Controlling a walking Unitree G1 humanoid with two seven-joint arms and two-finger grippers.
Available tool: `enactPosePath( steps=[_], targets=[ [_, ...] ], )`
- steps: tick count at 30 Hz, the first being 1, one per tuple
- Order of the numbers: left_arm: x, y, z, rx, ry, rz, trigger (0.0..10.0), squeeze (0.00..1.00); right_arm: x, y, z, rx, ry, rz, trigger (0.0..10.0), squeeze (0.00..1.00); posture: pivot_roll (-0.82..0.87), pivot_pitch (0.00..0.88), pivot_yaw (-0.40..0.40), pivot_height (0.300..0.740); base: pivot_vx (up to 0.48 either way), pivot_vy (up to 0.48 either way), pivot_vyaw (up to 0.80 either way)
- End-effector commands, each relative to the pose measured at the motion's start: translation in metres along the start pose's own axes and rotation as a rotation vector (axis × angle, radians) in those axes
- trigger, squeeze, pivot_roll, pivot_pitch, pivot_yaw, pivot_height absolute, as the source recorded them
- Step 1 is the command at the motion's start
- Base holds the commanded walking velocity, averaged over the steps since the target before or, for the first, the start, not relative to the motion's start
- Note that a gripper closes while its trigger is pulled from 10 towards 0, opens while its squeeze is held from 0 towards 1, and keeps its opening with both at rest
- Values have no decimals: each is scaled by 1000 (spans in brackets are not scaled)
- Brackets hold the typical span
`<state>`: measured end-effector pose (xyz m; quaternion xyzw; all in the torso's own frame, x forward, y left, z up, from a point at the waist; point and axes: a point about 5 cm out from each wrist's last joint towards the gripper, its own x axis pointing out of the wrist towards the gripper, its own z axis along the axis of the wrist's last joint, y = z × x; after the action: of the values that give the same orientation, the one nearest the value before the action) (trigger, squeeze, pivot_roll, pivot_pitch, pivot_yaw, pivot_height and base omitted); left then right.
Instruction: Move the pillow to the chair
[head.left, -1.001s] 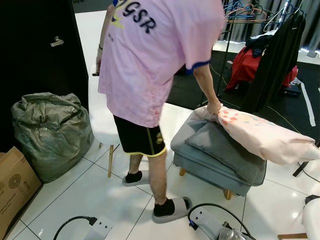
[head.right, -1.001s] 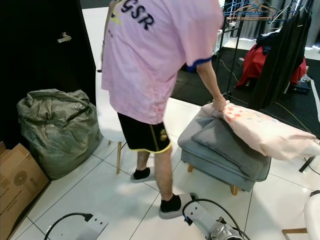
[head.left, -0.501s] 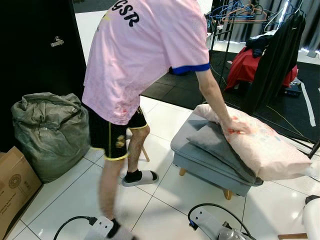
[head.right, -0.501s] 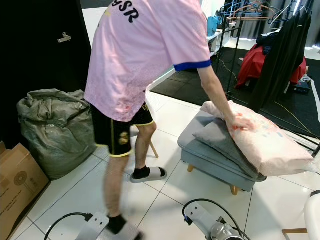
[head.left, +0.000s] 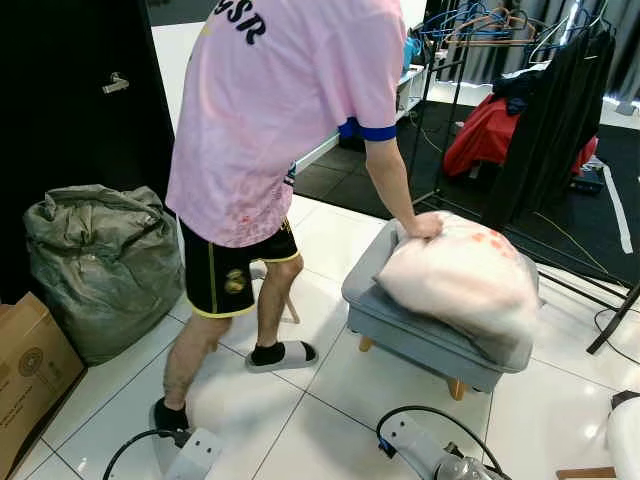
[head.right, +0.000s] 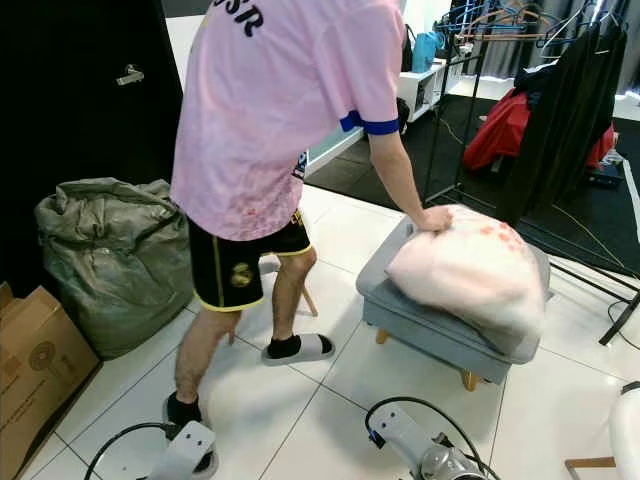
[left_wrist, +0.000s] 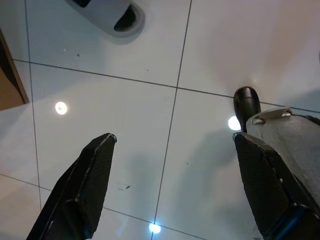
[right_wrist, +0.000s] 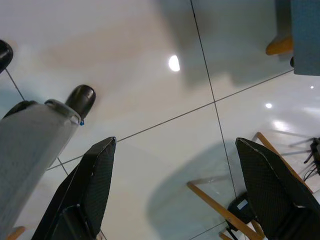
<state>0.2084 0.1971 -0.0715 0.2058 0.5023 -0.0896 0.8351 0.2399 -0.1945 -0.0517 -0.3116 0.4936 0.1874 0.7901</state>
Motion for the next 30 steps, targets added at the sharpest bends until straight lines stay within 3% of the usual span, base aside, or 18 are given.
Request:
enactPosePath(
  steps=[1,7,21,30],
  targets=[
    [0,1,0,-21,-4,9,10000,0,0,1,-1,31,-10,7,10000,0,-57,41,-45,740,0,0,-712],
    [0,0,1,-33,-12,13,10000,0,0,0,-1,22,-9,5,10000,0,-61,46,-60,740,0,0,-666],
    [0,0,4,-28,-43,41,10000,0,0,-1,-2,10,-6,6,10000,0,-65,47,-65,740,0,0,0],
    [0,1,3,-73,-67,36,10000,0,0,1,-1,6,-3,17,10000,0,-43,46,-56,740,0,0,-687]
  ],
)
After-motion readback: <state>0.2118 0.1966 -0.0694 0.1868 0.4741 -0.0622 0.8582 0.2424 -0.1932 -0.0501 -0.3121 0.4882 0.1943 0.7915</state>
